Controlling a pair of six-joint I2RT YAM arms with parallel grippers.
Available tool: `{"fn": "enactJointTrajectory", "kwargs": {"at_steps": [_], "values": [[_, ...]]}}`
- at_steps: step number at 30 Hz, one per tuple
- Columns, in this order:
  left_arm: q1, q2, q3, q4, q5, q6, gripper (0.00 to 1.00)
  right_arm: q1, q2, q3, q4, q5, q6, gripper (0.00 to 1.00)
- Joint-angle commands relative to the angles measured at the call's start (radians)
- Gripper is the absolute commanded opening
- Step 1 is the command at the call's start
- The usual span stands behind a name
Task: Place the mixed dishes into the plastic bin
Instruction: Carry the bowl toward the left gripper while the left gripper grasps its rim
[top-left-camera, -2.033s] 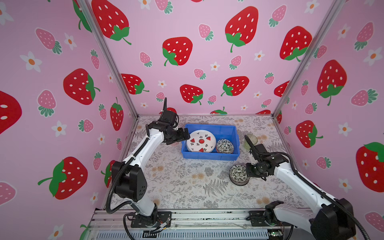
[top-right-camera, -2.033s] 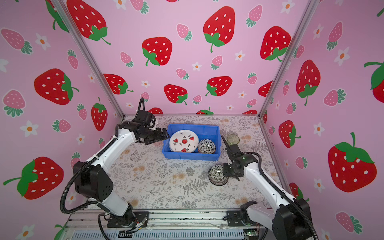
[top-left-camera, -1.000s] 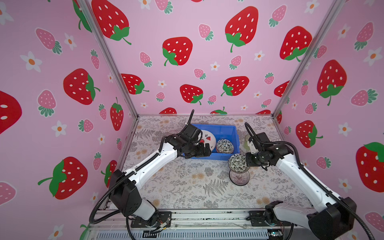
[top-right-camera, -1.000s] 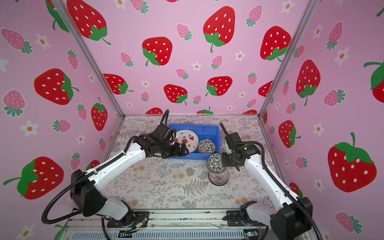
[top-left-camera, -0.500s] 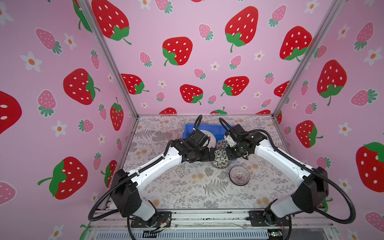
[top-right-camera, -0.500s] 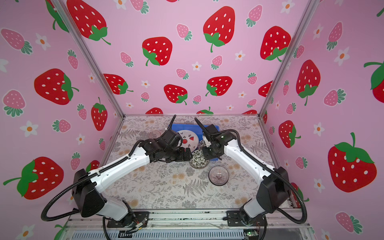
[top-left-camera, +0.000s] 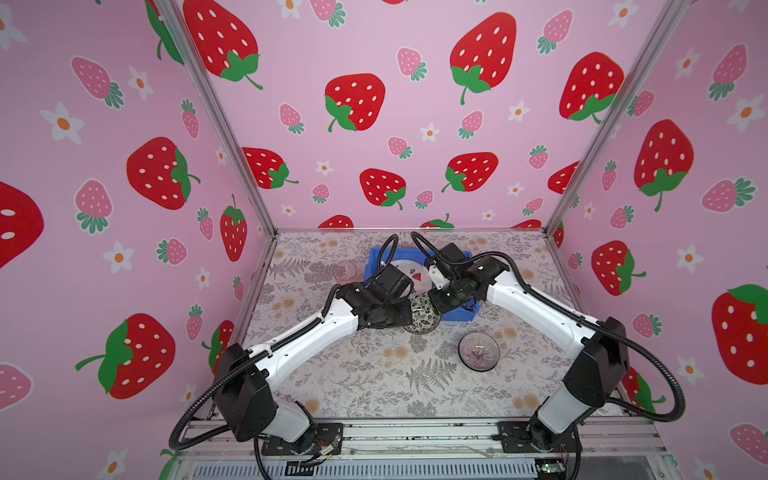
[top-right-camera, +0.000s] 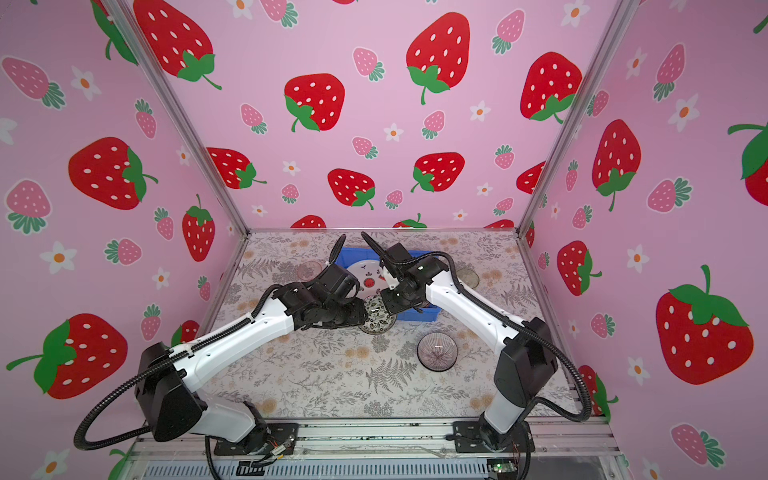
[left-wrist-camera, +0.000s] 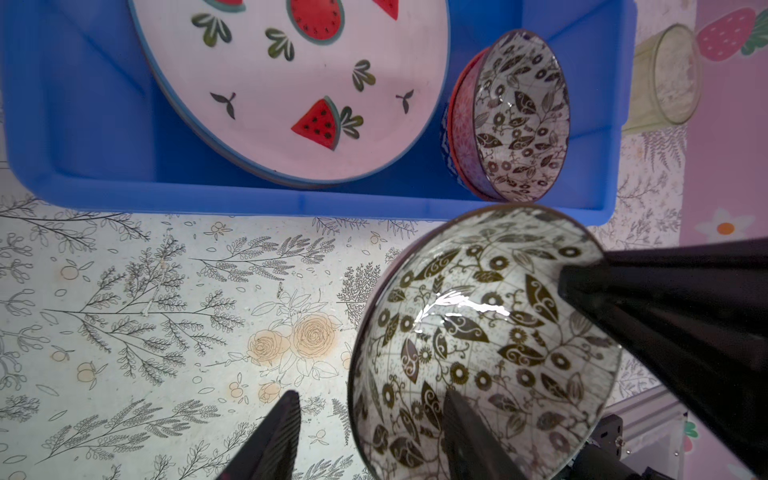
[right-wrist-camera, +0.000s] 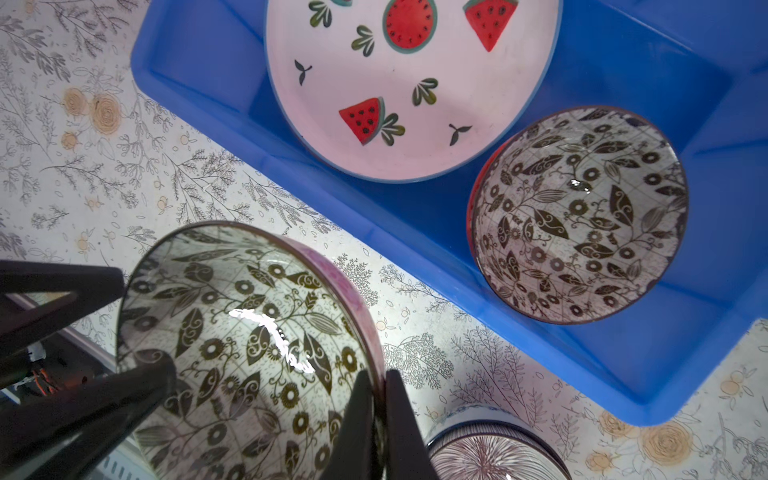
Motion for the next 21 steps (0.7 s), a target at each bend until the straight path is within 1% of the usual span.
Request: {"fn": "enactJointTrajectory", "kwargs": {"at_steps": [1, 6, 10, 14, 18, 21], "values": [[0.025, -0.011, -0.007, -0.034, -0.040, 0.010, 0.53, 0.014, -0.007, 0.029, 0.003, -0.016, 0.001, 0.00], [0.051, 0.017, 0.004, -0.032, -0.018, 0.044, 0.46, 0.018, -0.036, -0.001, 0.021, -0.023, 0.027, 0.00], [0.054, 0.056, 0.028, -0.020, 0.013, 0.065, 0.40, 0.020, -0.055, -0.028, 0.038, -0.032, 0.049, 0.00], [0.055, 0.103, 0.057, -0.002, 0.063, 0.086, 0.37, 0.020, -0.071, -0.047, 0.049, -0.021, 0.068, 0.00], [0.054, 0.142, 0.085, -0.002, 0.093, 0.107, 0.29, 0.021, -0.071, -0.047, 0.044, -0.009, 0.077, 0.00], [0.054, 0.155, 0.101, -0.006, 0.105, 0.123, 0.21, 0.020, -0.071, -0.050, 0.044, 0.001, 0.086, 0.00]]}}
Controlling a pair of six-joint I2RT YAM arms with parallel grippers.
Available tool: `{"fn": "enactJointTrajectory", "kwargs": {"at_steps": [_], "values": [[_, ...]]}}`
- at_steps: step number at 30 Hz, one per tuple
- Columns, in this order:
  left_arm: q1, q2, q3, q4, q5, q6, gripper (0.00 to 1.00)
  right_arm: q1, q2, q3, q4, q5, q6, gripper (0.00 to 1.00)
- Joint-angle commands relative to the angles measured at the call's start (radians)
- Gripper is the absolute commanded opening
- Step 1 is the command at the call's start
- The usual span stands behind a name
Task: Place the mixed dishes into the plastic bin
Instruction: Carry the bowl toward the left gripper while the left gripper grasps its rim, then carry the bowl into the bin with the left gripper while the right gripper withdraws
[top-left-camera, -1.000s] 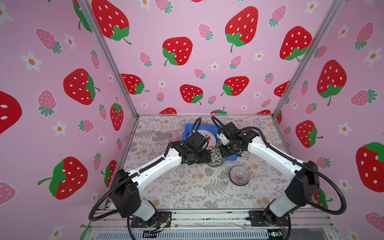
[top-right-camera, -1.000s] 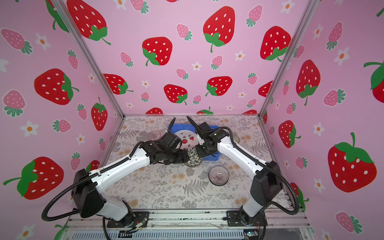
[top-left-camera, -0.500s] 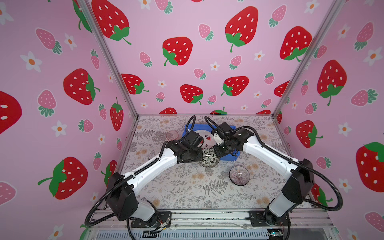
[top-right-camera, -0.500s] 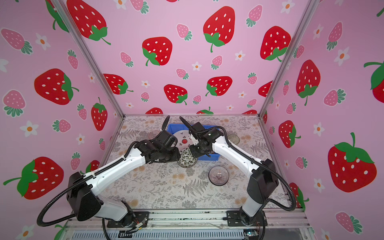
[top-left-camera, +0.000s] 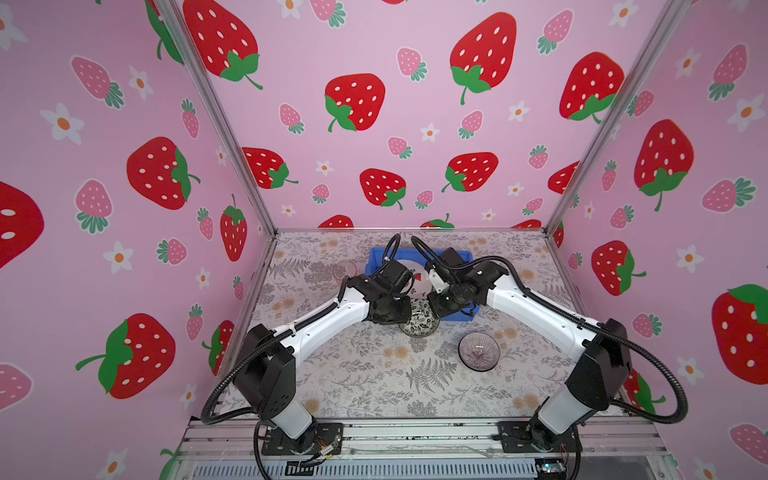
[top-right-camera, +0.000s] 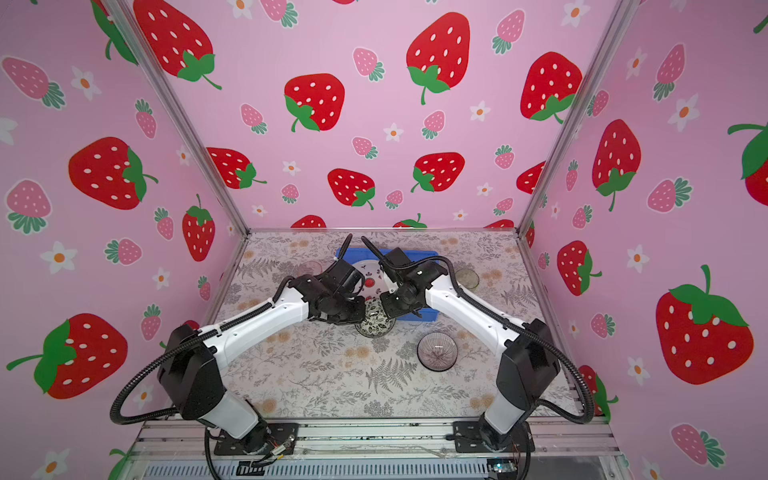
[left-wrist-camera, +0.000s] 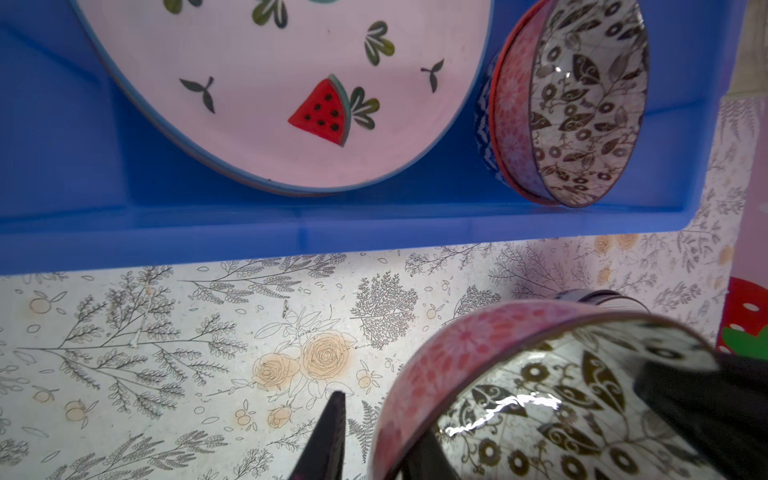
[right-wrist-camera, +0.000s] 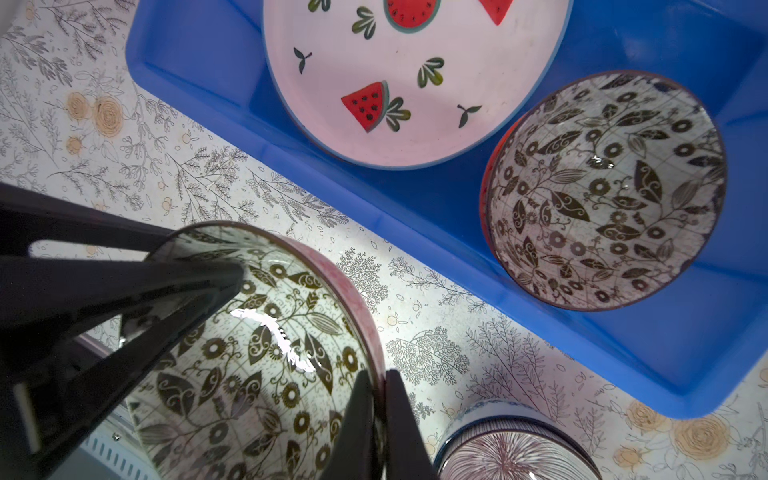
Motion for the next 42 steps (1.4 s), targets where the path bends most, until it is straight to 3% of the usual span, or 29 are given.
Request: {"fn": "enactJointTrajectory", "kwargs": {"at_steps": [1, 6, 9, 14, 23, 25, 32, 42], "values": [[0.002, 0.011, 0.058, -0.014, 0.017, 0.029, 0.19, 0.008, -0.054, -0.003, 0.016, 0.004, 0.026, 0.00], [0.003, 0.030, 0.087, -0.023, 0.032, 0.049, 0.11, 0.008, -0.056, -0.013, 0.021, 0.014, 0.038, 0.00], [0.005, 0.037, 0.100, -0.026, 0.031, 0.061, 0.00, 0.007, -0.058, -0.018, 0.029, 0.022, 0.044, 0.02], [0.006, 0.051, 0.126, -0.036, 0.060, 0.076, 0.00, 0.007, -0.067, -0.031, 0.030, 0.035, 0.054, 0.11], [0.024, 0.107, 0.217, -0.058, 0.063, 0.106, 0.00, -0.001, -0.154, -0.037, -0.044, 0.160, 0.082, 0.51], [0.027, 0.134, 0.258, -0.069, 0.066, 0.116, 0.00, -0.014, -0.196, -0.052, -0.058, 0.184, 0.097, 0.59], [0.031, 0.262, 0.444, -0.090, 0.077, 0.141, 0.00, -0.072, -0.391, -0.157, -0.082, 0.206, 0.156, 0.70], [0.034, 0.523, 0.787, -0.144, 0.113, 0.189, 0.00, -0.111, -0.651, -0.275, -0.191, 0.269, 0.277, 0.75]]}}
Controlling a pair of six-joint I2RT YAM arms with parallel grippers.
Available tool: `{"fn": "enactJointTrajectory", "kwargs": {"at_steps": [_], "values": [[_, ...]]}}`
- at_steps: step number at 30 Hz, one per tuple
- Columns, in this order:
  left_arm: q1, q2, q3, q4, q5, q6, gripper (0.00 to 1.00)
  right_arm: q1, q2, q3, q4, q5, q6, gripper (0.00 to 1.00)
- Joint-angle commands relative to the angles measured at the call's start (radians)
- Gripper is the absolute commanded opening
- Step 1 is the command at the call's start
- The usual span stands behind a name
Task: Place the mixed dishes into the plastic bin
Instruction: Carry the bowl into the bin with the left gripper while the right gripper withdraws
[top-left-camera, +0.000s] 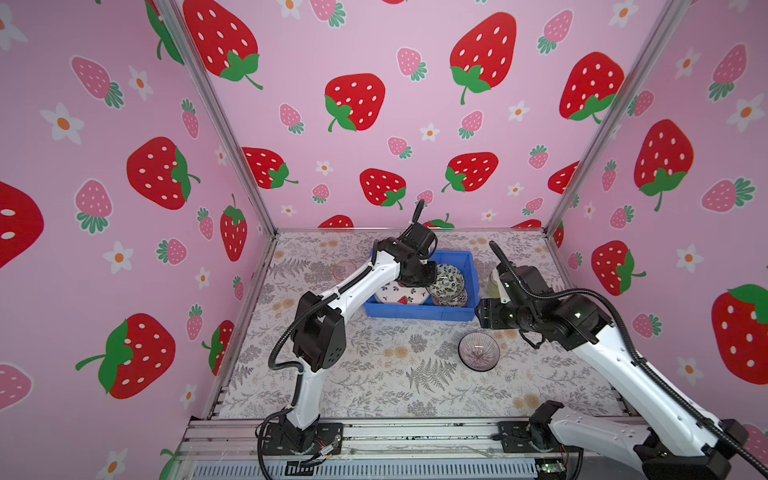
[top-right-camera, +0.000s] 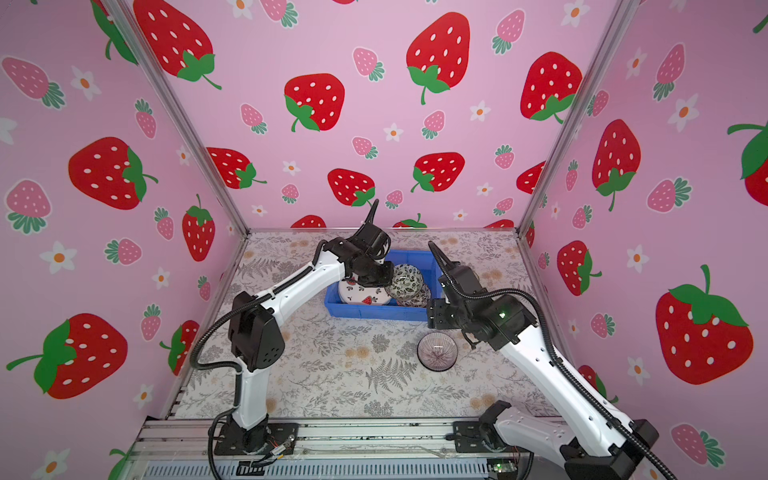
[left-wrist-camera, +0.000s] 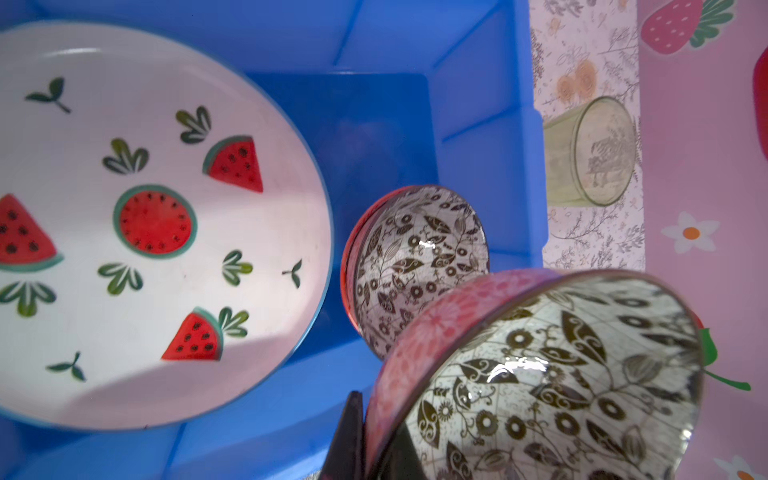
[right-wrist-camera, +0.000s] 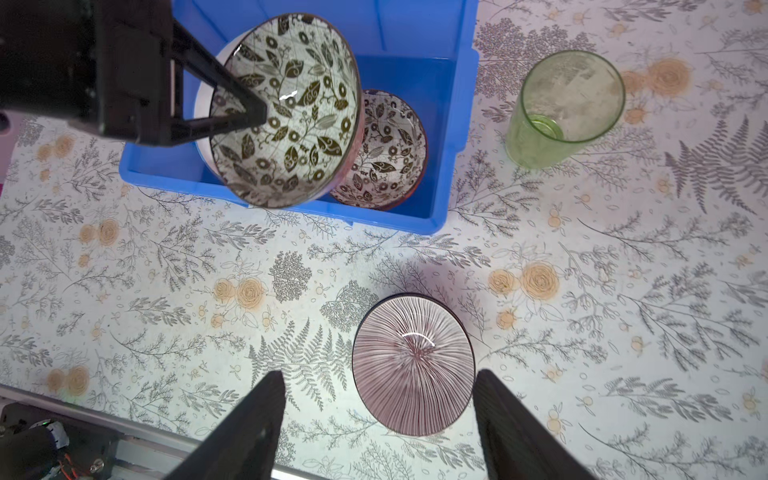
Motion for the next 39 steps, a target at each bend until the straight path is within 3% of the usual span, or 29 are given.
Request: {"fn": "enactJointTrajectory", "kwargs": {"at_steps": [1, 7, 15, 39], "values": [[0.002, 0.061, 0.125, -0.041, 0.027, 0.037, 0.00, -0.007, -0.064, -0.022, -0.079, 0.045, 0.074, 0.75], [0.002, 0.184, 0.259, -0.095, 0.015, 0.059, 0.00, -0.009, -0.176, -0.056, -0.143, 0.065, 0.140, 0.76], [0.001, 0.252, 0.318, -0.128, -0.005, 0.083, 0.00, -0.009, -0.254, -0.097, -0.185, 0.079, 0.191, 0.77], [-0.012, 0.312, 0.355, -0.152, 0.024, 0.102, 0.05, -0.009, -0.246, -0.132, -0.183, 0.095, 0.189, 0.80]]}}
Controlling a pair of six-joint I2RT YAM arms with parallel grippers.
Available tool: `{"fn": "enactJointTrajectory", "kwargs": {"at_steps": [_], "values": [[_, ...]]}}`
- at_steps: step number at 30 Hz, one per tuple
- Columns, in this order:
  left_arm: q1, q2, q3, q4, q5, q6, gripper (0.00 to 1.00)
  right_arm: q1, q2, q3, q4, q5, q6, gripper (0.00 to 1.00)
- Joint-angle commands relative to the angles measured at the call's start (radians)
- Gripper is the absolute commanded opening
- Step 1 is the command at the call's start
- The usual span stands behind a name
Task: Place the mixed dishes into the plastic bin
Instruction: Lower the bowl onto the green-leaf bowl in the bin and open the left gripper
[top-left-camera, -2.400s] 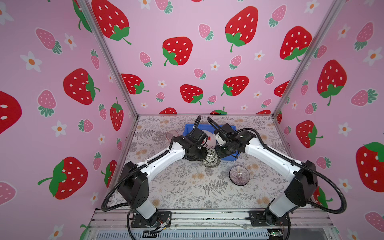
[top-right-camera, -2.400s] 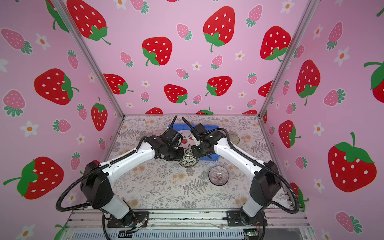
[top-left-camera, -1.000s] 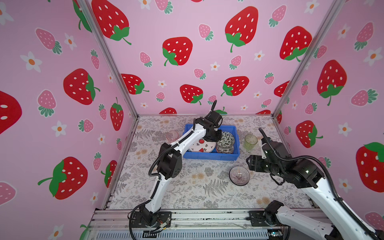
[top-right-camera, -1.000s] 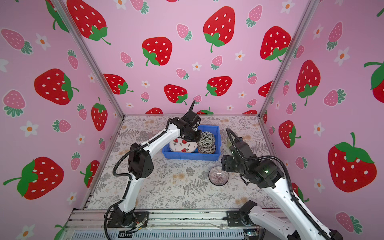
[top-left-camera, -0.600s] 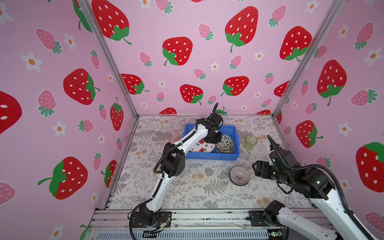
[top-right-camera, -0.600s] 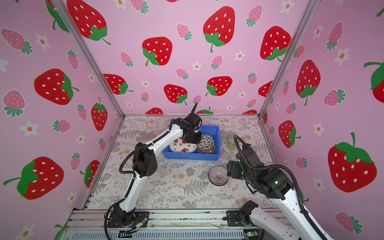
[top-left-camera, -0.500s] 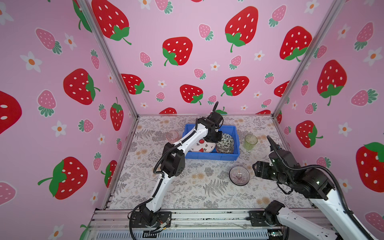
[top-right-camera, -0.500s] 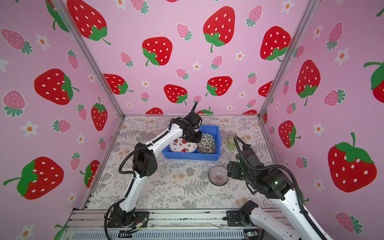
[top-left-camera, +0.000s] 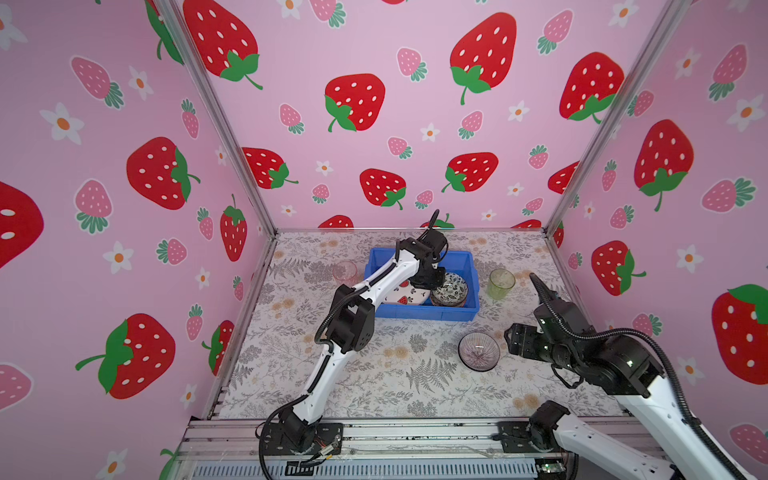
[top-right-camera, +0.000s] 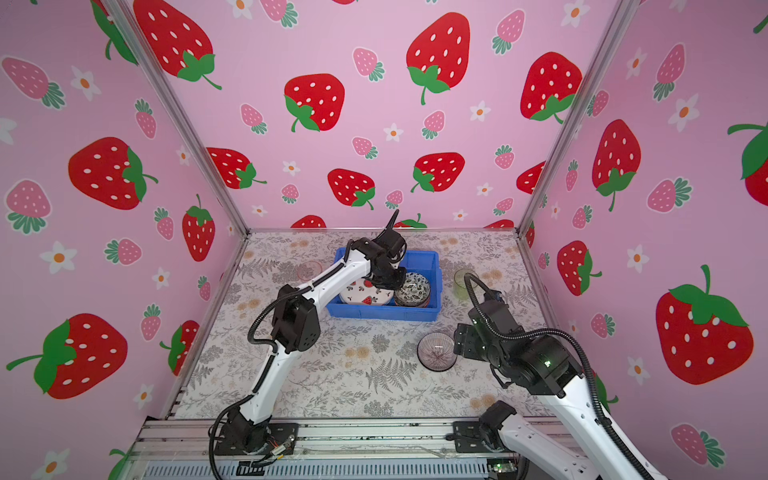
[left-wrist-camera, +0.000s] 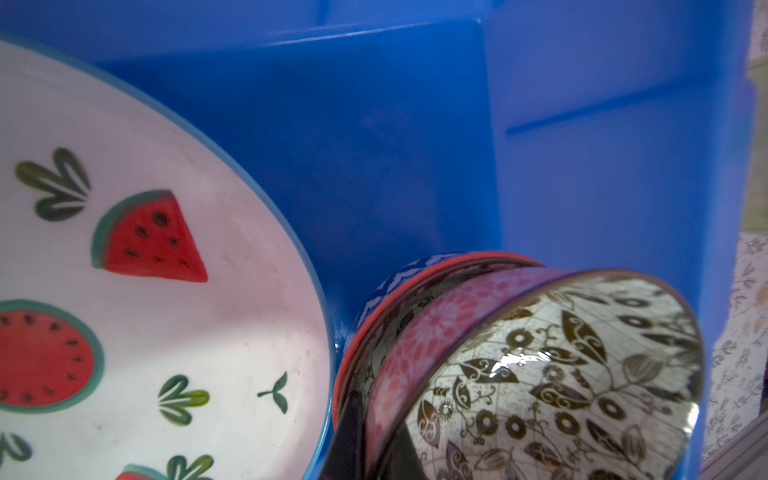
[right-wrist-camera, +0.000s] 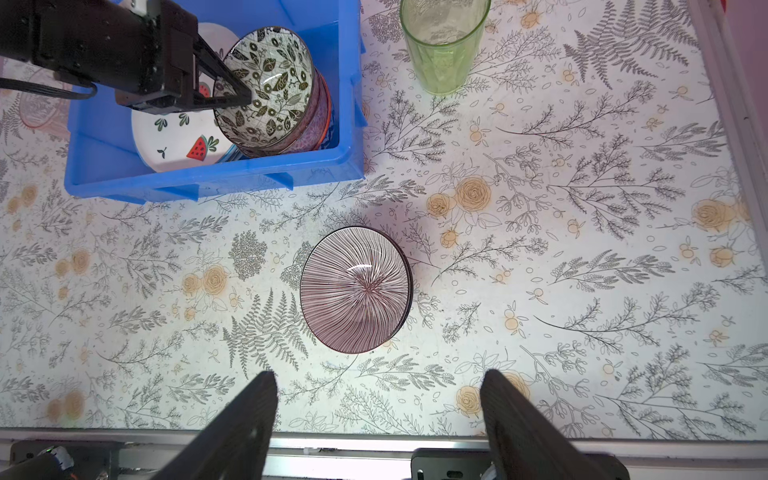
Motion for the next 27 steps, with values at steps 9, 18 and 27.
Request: {"fn": "enactJointTrajectory", "kwargs": {"at_steps": [9, 18, 27], "values": [[-0.013, -0.015, 0.032, -0.012, 0.039, -0.002, 0.23, -0.003, 0.013, -0.015, -0.003, 0.021, -0.005, 0.81], [-0.016, -0.036, 0.034, -0.009, 0.067, -0.014, 0.52, -0.005, 0.020, -0.019, 0.005, 0.021, -0.015, 0.82], [-0.018, -0.070, 0.037, 0.006, 0.119, -0.029, 0.75, -0.006, 0.038, -0.018, 0.019, 0.021, -0.034, 0.83]]}}
